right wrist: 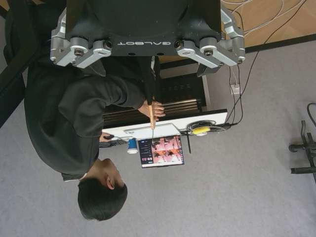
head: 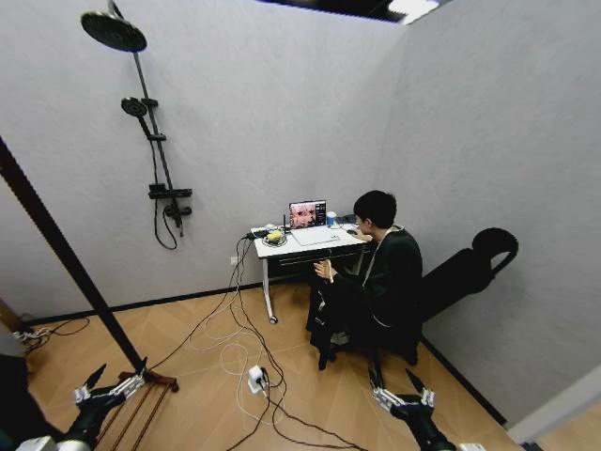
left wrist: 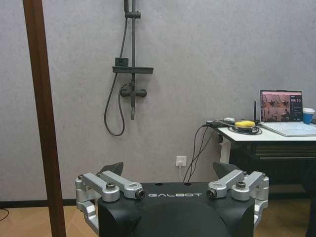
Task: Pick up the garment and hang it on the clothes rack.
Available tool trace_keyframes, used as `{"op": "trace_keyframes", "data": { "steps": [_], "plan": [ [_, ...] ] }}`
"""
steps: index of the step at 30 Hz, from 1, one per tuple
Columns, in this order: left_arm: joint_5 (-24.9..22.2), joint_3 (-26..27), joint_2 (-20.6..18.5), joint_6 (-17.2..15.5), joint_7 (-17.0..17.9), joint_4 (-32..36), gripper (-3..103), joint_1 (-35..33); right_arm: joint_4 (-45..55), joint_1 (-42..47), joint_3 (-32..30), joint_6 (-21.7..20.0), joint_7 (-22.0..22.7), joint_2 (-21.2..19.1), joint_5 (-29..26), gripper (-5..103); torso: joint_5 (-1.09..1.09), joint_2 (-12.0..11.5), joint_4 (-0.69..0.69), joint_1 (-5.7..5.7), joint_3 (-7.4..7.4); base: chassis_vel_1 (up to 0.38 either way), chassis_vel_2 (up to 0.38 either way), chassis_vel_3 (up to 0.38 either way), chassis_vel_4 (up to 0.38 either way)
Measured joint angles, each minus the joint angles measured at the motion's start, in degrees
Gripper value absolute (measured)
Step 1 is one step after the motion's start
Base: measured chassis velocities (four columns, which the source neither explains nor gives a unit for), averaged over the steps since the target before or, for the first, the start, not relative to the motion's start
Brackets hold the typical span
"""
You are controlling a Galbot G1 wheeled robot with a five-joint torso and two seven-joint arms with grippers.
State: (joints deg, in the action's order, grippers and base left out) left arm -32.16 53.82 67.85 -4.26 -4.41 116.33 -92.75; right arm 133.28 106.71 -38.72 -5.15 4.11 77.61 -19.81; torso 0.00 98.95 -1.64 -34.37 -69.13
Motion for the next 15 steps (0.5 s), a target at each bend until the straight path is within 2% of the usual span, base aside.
{"op": "trace_keyframes", "data": {
  "steps": [9, 15],
  "plan": [
    [0.00, 0.00, 0.00, 0.00, 0.01, 0.00, 100, -0.02, 0.00, 0.02, 0.00, 0.00, 0.00, 0.00, 0.00, 100, 0.00, 0.02, 0.00, 0.05, 0.01, 0.083, 0.078, -0.084, -0.068],
    [0.00, 0.00, 0.00, 0.00, 0.00, 0.00, 100, -0.01, 0.00, 0.02, 0.00, 0.00, 0.00, 0.00, 0.00, 100, 0.00, 0.03, -0.01, 0.06, 0.01, 0.015, 0.003, 0.037, 0.066]
  ]
}}
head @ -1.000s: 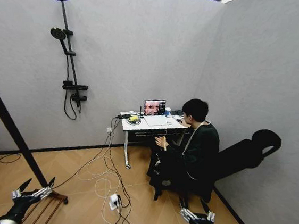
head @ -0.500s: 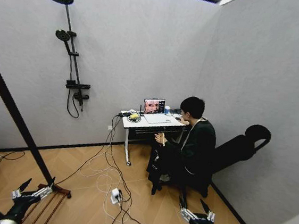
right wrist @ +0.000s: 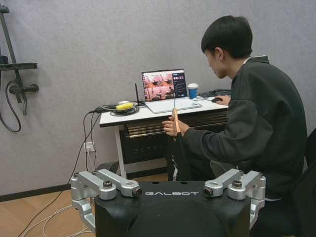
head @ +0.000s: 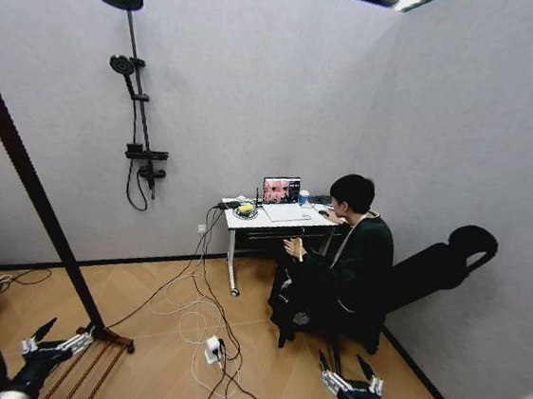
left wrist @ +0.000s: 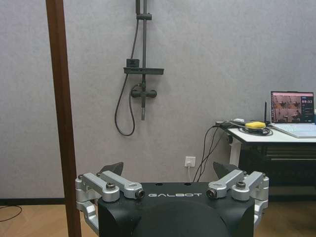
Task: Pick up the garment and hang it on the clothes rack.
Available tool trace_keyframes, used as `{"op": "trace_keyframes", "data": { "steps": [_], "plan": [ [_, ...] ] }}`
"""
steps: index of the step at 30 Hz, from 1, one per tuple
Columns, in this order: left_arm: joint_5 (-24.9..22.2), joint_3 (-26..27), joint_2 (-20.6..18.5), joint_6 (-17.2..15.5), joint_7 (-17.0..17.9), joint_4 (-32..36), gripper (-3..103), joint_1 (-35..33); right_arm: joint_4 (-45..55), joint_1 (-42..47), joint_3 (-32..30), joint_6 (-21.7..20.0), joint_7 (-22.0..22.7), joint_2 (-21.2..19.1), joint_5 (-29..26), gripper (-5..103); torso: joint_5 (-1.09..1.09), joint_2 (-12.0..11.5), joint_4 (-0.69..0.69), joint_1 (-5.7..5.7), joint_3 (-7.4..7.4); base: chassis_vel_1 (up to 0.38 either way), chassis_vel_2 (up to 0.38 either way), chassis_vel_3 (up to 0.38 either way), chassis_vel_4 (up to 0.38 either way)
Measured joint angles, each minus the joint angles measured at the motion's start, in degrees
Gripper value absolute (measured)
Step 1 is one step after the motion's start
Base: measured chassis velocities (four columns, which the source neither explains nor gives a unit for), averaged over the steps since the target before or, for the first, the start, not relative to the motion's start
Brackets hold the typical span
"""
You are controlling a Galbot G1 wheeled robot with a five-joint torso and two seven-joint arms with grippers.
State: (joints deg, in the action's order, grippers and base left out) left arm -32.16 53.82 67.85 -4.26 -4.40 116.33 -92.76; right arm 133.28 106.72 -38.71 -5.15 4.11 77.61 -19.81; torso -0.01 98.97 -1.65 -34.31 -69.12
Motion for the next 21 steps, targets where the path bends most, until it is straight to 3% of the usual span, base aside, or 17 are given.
{"op": "trace_keyframes", "data": {
  "steps": [21],
  "plan": [
    [0.00, 0.00, 0.00, 0.00, 0.00, 0.00, 100, 0.00, 0.00, -0.01, 0.00, 0.01, 0.00, 0.00, 0.00, 100, 0.01, -0.01, 0.00, -0.02, 0.00, 0.061, 0.057, 0.061, 0.058]
  ]
}}
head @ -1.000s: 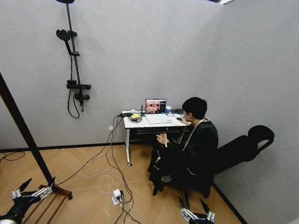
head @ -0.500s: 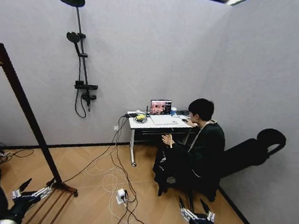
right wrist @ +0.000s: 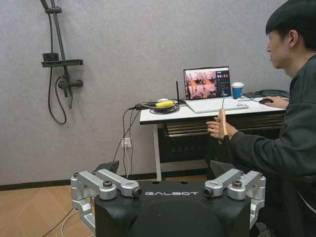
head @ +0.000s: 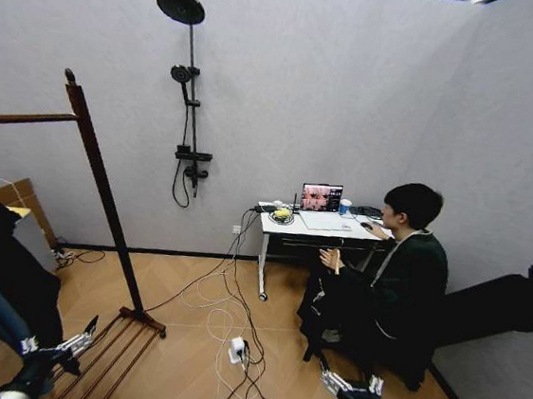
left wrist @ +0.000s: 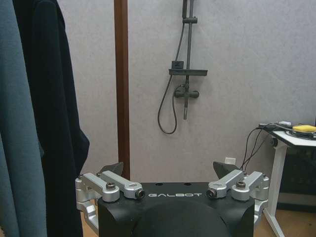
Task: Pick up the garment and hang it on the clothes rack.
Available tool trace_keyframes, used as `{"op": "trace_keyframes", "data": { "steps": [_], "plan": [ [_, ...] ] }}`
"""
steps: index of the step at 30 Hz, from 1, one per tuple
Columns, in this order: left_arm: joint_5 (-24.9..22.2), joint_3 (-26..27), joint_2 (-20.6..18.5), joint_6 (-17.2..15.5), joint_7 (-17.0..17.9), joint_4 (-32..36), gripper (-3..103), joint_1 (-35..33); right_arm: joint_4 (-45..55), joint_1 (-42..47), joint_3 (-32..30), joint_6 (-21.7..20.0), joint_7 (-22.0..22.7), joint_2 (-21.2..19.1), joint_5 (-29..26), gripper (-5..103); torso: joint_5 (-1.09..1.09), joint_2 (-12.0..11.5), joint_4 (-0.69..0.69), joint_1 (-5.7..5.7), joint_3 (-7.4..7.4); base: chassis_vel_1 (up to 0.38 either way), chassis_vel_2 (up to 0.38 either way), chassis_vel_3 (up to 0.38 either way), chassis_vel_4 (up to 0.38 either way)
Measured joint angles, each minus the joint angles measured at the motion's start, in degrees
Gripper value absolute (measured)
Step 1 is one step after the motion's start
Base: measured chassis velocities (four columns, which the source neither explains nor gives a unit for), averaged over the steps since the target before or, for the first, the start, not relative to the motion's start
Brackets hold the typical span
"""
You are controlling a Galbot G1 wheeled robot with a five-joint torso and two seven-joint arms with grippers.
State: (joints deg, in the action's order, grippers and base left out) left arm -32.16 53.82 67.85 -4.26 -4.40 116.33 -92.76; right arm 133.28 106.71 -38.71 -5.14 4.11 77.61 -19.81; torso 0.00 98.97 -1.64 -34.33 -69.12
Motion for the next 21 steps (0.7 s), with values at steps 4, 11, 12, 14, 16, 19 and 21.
{"op": "trace_keyframes", "data": {
  "steps": [4, 11, 12, 14, 16, 19, 21],
  "plan": [
    [0.00, 0.00, 0.00, 0.00, 0.00, 0.00, 100, 0.01, 0.00, 0.00, 0.00, 0.00, 0.00, 0.00, 0.00, 100, 0.00, -0.01, -0.01, -0.02, 0.00, 0.026, -0.030, -0.025, 0.011],
    [0.00, 0.00, 0.00, 0.00, 0.00, 0.00, 100, 0.01, 0.00, 0.00, 0.00, 0.00, 0.00, 0.00, 0.00, 100, 0.01, -0.01, 0.01, -0.02, 0.00, 0.119, -0.120, -0.112, 0.120],
    [0.00, 0.00, 0.00, 0.00, 0.00, 0.00, 100, 0.00, 0.00, 0.00, 0.00, 0.00, 0.00, 0.00, 0.00, 100, 0.00, 0.00, 0.00, -0.02, 0.00, 0.175, -0.209, -0.196, 0.183],
    [0.00, 0.00, 0.00, 0.00, 0.00, 0.00, 100, 0.00, 0.00, 0.00, 0.00, 0.00, 0.00, 0.00, 0.00, 100, 0.00, 0.00, 0.00, 0.01, 0.00, 0.195, -0.209, -0.200, 0.194],
    [0.00, -0.01, 0.00, 0.00, -0.01, 0.00, 100, 0.01, 0.00, 0.01, 0.00, 0.00, 0.00, 0.00, 0.00, 100, -0.01, 0.00, -0.01, 0.01, 0.00, 0.229, -0.240, -0.218, 0.229],
    [0.00, 0.00, 0.00, 0.00, -0.01, 0.00, 100, 0.00, 0.00, 0.01, 0.00, 0.00, 0.00, 0.00, 0.00, 100, 0.00, 0.00, 0.00, 0.02, 0.01, 0.238, -0.257, -0.246, 0.236],
    [0.00, 0.00, 0.00, 0.00, 0.00, 0.00, 100, 0.00, 0.00, 0.01, 0.00, 0.00, 0.00, 0.00, 0.00, 100, 0.00, 0.00, 0.01, 0.01, 0.00, 0.301, -0.262, -0.288, 0.280]
  ]
}}
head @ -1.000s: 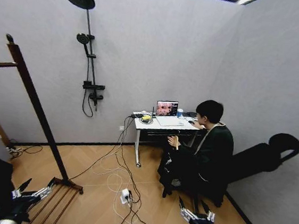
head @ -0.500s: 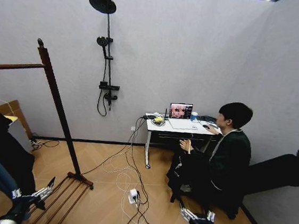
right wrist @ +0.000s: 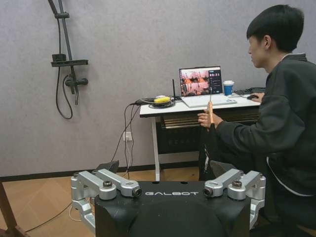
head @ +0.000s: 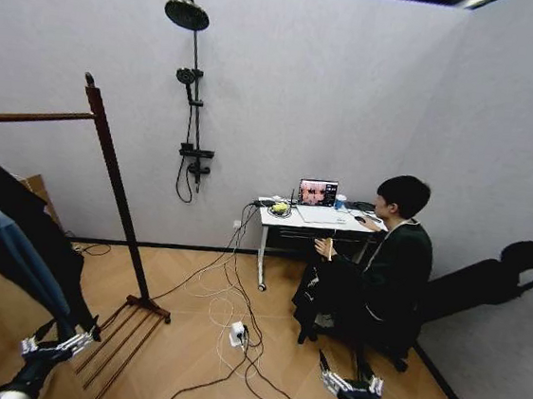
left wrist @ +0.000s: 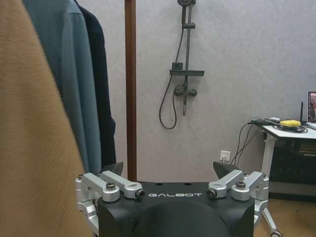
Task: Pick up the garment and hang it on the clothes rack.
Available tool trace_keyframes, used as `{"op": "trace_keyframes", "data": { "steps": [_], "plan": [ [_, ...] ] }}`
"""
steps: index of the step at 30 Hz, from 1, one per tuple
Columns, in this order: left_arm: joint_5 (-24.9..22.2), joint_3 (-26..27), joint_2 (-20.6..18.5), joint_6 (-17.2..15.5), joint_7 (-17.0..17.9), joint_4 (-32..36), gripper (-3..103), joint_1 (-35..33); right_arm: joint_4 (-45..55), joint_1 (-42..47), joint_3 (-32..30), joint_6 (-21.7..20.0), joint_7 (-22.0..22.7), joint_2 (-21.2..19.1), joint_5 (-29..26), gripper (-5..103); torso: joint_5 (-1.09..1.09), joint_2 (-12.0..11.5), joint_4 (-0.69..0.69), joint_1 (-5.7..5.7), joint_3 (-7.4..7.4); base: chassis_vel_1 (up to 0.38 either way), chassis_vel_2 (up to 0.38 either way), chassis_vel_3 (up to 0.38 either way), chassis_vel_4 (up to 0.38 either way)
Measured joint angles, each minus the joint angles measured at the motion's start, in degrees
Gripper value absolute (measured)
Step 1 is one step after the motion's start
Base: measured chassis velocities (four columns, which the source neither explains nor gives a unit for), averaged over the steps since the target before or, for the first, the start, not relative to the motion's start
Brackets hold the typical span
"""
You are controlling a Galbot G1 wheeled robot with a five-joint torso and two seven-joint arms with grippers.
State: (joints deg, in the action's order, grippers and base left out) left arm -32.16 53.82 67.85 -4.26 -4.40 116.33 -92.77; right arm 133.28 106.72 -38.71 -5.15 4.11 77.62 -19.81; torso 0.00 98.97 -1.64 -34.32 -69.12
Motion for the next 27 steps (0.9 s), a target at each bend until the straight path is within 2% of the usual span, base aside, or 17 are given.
{"op": "trace_keyframes", "data": {
  "steps": [7, 9, 10, 12, 13, 14, 16, 17, 19, 20, 21, 22, 23, 24, 25, 26, 27],
  "plan": [
    [0.00, 0.00, 0.00, 0.00, -0.02, 0.00, 100, 0.00, 0.00, -0.01, 0.00, 0.00, 0.00, 0.00, 0.00, 100, 0.02, 0.00, 0.00, 0.00, 0.00, 0.332, -0.325, -0.331, 0.328],
    [0.00, 0.00, 0.00, 0.00, -0.01, 0.00, 100, 0.00, 0.00, 0.00, 0.00, 0.00, 0.00, -0.01, 0.00, 100, -0.05, 0.00, -0.01, 0.00, 0.00, 0.374, -0.360, -0.357, 0.364],
    [0.00, 0.00, 0.00, 0.00, 0.00, 0.00, 100, 0.00, 0.01, 0.00, 0.00, 0.00, 0.00, 0.00, 0.00, 100, 0.05, 0.00, 0.00, 0.01, 0.01, 0.362, -0.377, -0.373, 0.358],
    [0.00, -0.01, 0.00, 0.00, -0.02, -0.01, 100, -0.01, 0.01, 0.01, 0.00, 0.00, 0.00, 0.00, 0.00, 100, 0.07, 0.01, 0.00, 0.01, 0.00, 0.367, -0.377, -0.392, 0.376],
    [0.00, 0.00, 0.00, 0.00, -0.03, 0.01, 100, 0.00, 0.00, 0.00, 0.00, 0.00, 0.00, -0.01, 0.00, 100, -0.08, 0.00, -0.01, 0.01, 0.00, 0.400, -0.358, -0.392, 0.365],
    [0.00, 0.00, -0.01, 0.01, -0.02, 0.00, 100, 0.00, 0.00, -0.01, 0.00, 0.00, 0.00, 0.00, 0.00, 100, 0.07, 0.01, 0.00, 0.01, 0.01, 0.344, -0.383, -0.341, 0.379],
    [0.00, -0.01, 0.00, 0.00, 0.01, -0.01, 100, -0.01, 0.02, 0.01, 0.00, 0.00, 0.00, 0.00, 0.00, 100, 0.10, 0.01, 0.00, 0.01, 0.00, 0.351, -0.370, -0.342, 0.379],
    [0.00, 0.00, 0.00, 0.00, 0.00, 0.00, 100, 0.01, 0.01, 0.00, -0.01, 0.00, 0.00, -0.01, 0.00, 100, -0.06, 0.01, -0.01, 0.01, 0.00, 0.358, -0.357, -0.353, 0.314],
    [0.00, 0.00, 0.00, 0.00, -0.01, 0.00, 100, -0.01, 0.01, -0.01, 0.00, 0.00, 0.00, -0.01, 0.00, 100, -0.10, 0.00, 0.00, -0.01, -0.01, 0.357, -0.338, -0.353, 0.330],
    [0.00, 0.00, 0.00, 0.00, 0.01, 0.00, 100, 0.00, 0.02, 0.00, 0.00, 0.01, 0.00, -0.01, 0.00, 100, 0.08, 0.01, 0.00, 0.00, 0.01, 0.318, -0.373, -0.313, 0.346],
    [0.00, 0.00, 0.00, 0.00, 0.01, 0.00, 100, 0.00, 0.02, 0.00, 0.00, 0.01, 0.00, -0.01, 0.00, 100, 0.08, 0.01, 0.00, 0.00, 0.01, 0.318, -0.373, -0.313, 0.346],
    [0.00, -0.01, 0.00, 0.00, 0.00, -0.01, 100, -0.01, 0.02, 0.00, -0.01, 0.01, 0.00, -0.01, 0.00, 100, 0.08, 0.00, -0.01, 0.00, 0.00, 0.318, -0.336, -0.346, 0.349],
    [0.00, 0.00, 0.00, 0.00, 0.00, 0.01, 100, 0.00, 0.00, -0.01, 0.00, 0.00, 0.00, -0.01, 0.00, 100, -0.10, 0.00, 0.00, -0.01, -0.01, 0.344, -0.336, -0.360, 0.330],
    [0.00, 0.00, 0.00, 0.00, 0.00, 0.01, 100, 0.00, 0.00, -0.01, 0.00, 0.00, 0.00, -0.01, 0.00, 100, -0.10, 0.00, 0.00, -0.01, -0.01, 0.344, -0.336, -0.360, 0.330],
    [0.00, 0.00, 0.00, 0.00, 0.00, 0.00, 100, -0.01, 0.00, -0.01, 0.00, 0.00, 0.00, -0.01, 0.00, 100, -0.09, 0.00, 0.01, -0.01, -0.01, 0.285, -0.324, -0.360, 0.330],
    [0.00, 0.00, 0.00, 0.00, -0.01, 0.00, 100, -0.01, 0.01, 0.02, 0.00, 0.00, 0.00, -0.01, 0.00, 100, 0.09, 0.03, -0.01, 0.03, 0.02, 0.285, -0.264, -0.283, 0.312],
    [0.00, 0.01, 0.00, 0.00, 0.01, -0.01, 100, -0.02, 0.01, 0.02, 0.01, 0.00, -0.01, -0.01, 0.00, 100, 0.04, 0.03, 0.03, 0.04, 0.02, 0.237, -0.264, -0.283, 0.235]
  ]
}}
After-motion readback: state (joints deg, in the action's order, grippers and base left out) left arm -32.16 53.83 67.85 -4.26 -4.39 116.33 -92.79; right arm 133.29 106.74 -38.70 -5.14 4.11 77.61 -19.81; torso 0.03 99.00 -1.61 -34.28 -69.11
